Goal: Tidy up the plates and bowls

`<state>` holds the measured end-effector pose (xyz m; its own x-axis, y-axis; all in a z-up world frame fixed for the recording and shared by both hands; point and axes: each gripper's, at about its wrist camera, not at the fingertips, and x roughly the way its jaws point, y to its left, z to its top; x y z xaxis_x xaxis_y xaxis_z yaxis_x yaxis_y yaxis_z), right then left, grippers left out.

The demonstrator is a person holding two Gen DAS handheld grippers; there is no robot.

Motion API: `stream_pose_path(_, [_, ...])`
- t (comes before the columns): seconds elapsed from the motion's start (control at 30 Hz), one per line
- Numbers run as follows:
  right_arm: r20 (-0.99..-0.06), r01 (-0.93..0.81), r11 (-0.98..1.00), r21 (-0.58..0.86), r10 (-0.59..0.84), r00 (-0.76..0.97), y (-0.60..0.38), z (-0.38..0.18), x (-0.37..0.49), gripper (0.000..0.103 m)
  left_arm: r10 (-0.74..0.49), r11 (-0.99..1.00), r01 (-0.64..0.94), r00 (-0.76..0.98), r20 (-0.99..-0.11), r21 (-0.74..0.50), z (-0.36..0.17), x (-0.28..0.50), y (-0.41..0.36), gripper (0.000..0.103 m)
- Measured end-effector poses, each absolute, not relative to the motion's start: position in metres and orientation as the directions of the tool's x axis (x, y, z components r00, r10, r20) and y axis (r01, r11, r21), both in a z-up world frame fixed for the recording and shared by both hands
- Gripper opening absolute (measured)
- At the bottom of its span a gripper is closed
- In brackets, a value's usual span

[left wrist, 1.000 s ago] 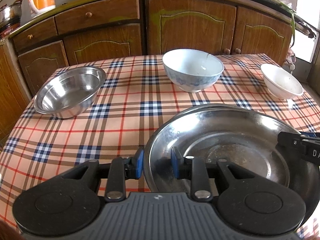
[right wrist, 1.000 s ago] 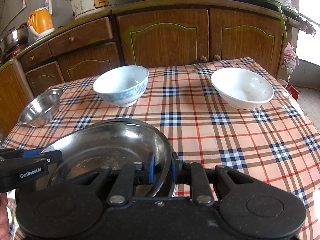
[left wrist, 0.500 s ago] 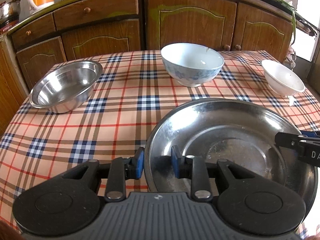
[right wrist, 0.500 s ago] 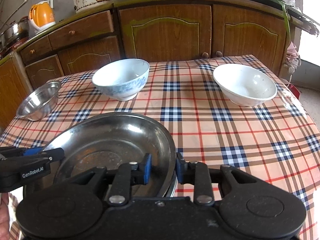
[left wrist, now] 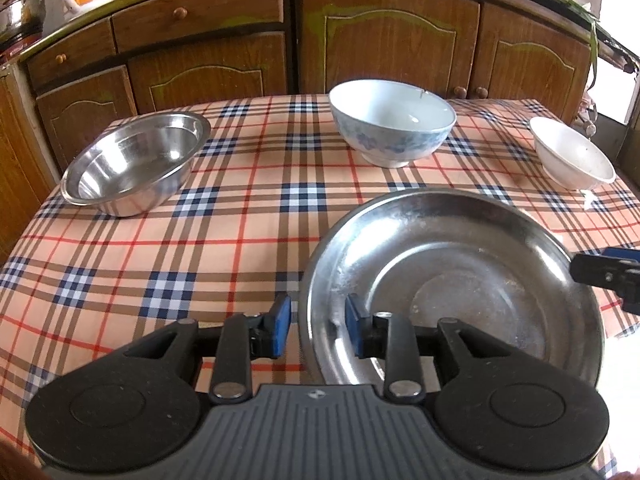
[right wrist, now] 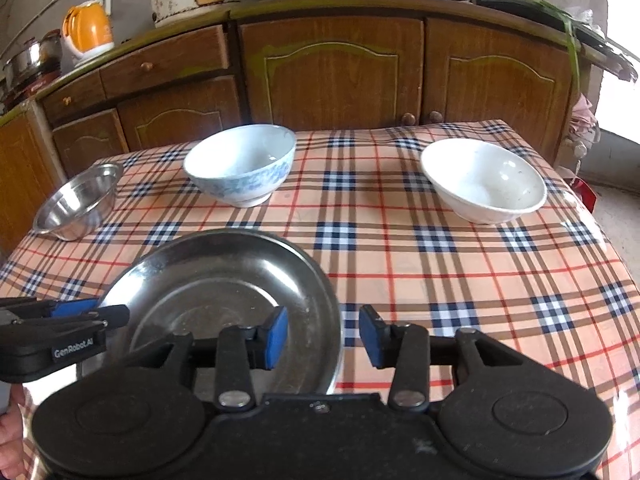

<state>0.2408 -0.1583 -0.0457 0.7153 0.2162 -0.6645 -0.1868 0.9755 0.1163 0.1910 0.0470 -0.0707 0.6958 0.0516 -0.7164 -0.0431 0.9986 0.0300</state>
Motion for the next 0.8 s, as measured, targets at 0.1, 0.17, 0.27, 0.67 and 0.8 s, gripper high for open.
stream_pose_path(0.1, [-0.667,-0.165,0.976,0.142,0.217,0.713,-0.170,-0.046,0.239,0.059,0.049,0.999,-0.042,0.698,-0.715,0.027,-0.070,0.189,0.049,0.039])
stream_pose_path(0.17, [-0.677,-0.156,0.972,0.178,0.236,0.697,-0.176,-0.049,0.240,0.061,0.046,0.999,-0.045,0.692,-0.720,0.020,-0.071,0.190,0.050,0.044])
stream_pose_path(0.27, [-0.691,-0.146,0.968,0.203,0.247,0.680,-0.180,-0.055,0.241,0.065,0.028,0.999,-0.043,0.683,-0.730,-0.002,-0.074,0.190,0.052,0.051])
stream_pose_path(0.67, [-0.710,-0.168,0.940,0.296,0.334,0.620,-0.167,-0.079,0.252,0.032,-0.033,0.998,-0.012,0.673,-0.739,-0.055,-0.083,0.201,0.050,0.035])
stream_pose_path(0.8, [-0.706,-0.170,0.940,0.297,0.336,0.624,-0.166,-0.077,0.250,0.028,-0.034,0.997,-0.027,0.680,-0.732,-0.071,-0.081,0.200,0.054,0.034])
